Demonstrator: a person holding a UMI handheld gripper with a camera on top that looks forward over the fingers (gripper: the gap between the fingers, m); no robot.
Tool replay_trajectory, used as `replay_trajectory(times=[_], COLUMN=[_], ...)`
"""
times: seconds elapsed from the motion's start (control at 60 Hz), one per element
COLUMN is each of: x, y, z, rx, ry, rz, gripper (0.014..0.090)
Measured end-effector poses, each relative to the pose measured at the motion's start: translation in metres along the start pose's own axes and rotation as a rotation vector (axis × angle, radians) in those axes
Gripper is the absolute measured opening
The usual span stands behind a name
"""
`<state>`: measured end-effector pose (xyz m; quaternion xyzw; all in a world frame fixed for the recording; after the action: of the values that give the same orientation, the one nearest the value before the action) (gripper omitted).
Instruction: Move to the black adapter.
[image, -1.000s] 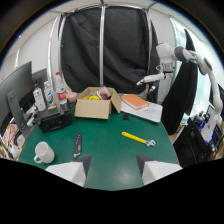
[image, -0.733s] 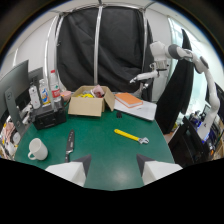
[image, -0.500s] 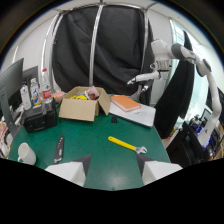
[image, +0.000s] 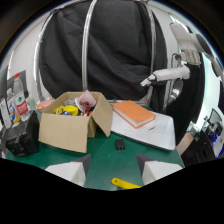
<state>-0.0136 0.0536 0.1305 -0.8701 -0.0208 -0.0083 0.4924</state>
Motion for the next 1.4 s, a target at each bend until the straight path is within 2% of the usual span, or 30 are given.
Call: replay_trajectory(times=[0.3,0.567,0.867,1.4], x=[0.02,0.015,0.004,0.013], y=[0.013,0.032,0.056,0.054], z=[0.058,0.065,0.065,0.068], rx=[-0.05,-0.052,-0.099,-0.094], ry=[0.052,0.044,0.014,0.045], rz=[0.015,-0.036,0.008,-0.005], gripper=[0.0861,0.0859,0.0859,0.086])
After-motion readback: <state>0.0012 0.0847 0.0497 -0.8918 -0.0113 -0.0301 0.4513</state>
